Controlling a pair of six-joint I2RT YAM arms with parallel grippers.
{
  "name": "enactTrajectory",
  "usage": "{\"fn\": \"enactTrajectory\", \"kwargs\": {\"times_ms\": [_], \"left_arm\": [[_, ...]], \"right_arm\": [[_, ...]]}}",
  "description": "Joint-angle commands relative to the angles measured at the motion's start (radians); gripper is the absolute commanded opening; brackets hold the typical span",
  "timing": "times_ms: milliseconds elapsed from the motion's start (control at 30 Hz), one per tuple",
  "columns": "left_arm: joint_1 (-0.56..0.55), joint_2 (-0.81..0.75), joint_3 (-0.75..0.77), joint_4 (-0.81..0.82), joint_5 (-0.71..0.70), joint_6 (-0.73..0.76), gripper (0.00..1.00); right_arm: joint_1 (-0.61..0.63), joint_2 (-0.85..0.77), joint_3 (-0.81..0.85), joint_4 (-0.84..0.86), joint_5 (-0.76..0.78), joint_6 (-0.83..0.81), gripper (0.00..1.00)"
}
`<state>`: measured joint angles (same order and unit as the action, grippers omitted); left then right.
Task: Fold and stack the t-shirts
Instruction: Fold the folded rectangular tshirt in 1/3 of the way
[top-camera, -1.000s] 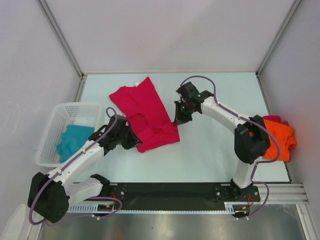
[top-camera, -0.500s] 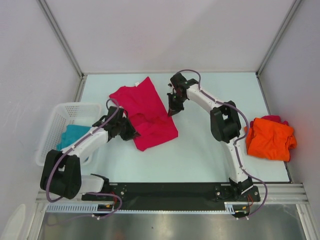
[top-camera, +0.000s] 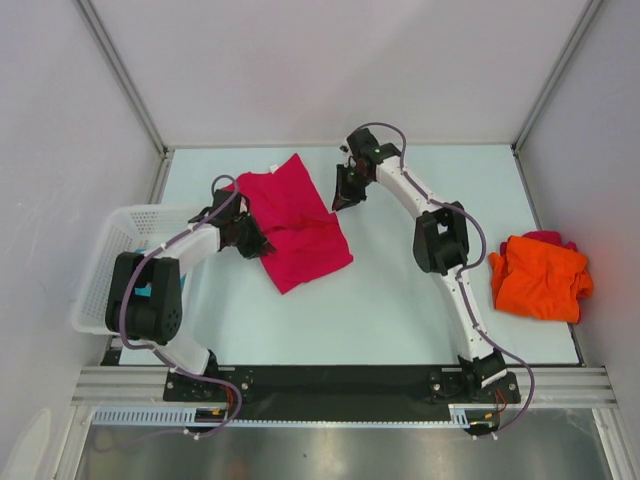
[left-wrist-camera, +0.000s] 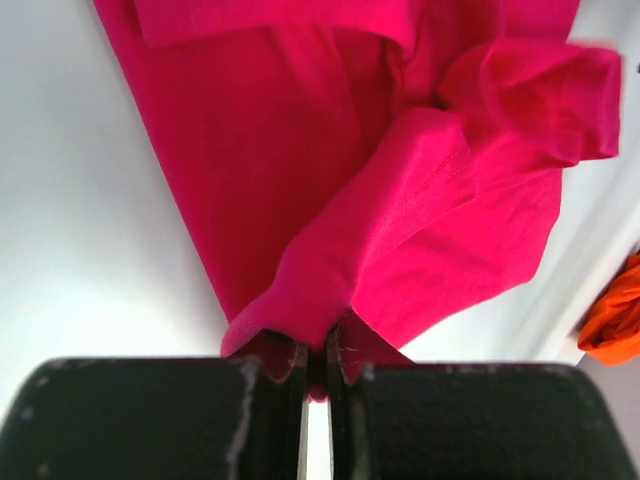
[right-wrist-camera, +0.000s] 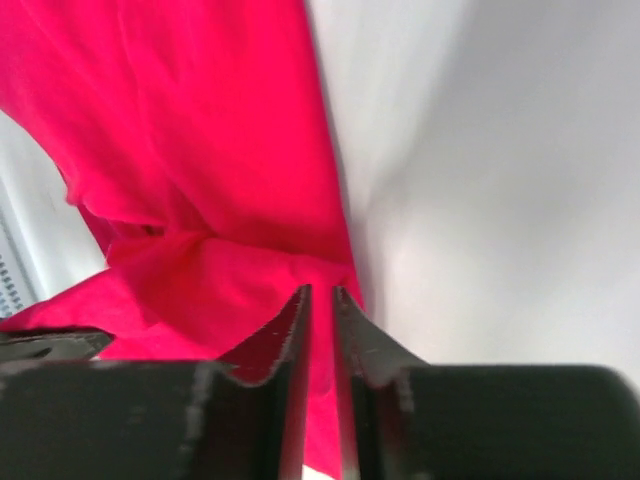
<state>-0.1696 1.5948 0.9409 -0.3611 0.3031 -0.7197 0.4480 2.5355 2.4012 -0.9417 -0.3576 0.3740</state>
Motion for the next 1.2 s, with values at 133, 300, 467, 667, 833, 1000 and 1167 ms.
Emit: {"fn": "enactTrajectory", "kwargs": {"times_ms": [133, 300, 467, 667, 833, 1000, 1167], "left_arm": [[0.033, 0.036, 0.050, -0.007, 0.011, 0.051, 0.44], [0.033, -0.016, 0.022, -0.029, -0.033, 0.066, 0.93], [0.033, -0.122, -0.042, -0.055, -0.068, 0.085, 0.97], [0.024, -0.268, -0.203, -0.050, -0.071, 0.082, 0.97], [-0.005, -0.351, -0.327, -0.026, -0.076, 0.062, 0.97], [-0.070, -0.369, -0.401, 0.045, -0.113, 0.016, 0.97], [-0.107, -0.336, -0.504, 0.223, -0.113, -0.037, 0.97]], "right_arm": [[-0.038, 0.031, 0.024, 0.026, -0.069, -0.004, 0.33], [-0.048, -0.069, -0.130, 0.037, -0.040, -0.047, 0.34], [-0.045, -0.231, -0.368, 0.101, 0.028, -0.061, 0.34], [-0.026, -0.469, -0.704, 0.277, 0.046, -0.006, 0.33], [0.020, -0.544, -0.836, 0.310, 0.065, 0.011, 0.34], [0.067, -0.543, -0.902, 0.349, 0.062, 0.025, 0.38], [0.080, -0.524, -0.919, 0.359, 0.065, 0.019, 0.47]]}}
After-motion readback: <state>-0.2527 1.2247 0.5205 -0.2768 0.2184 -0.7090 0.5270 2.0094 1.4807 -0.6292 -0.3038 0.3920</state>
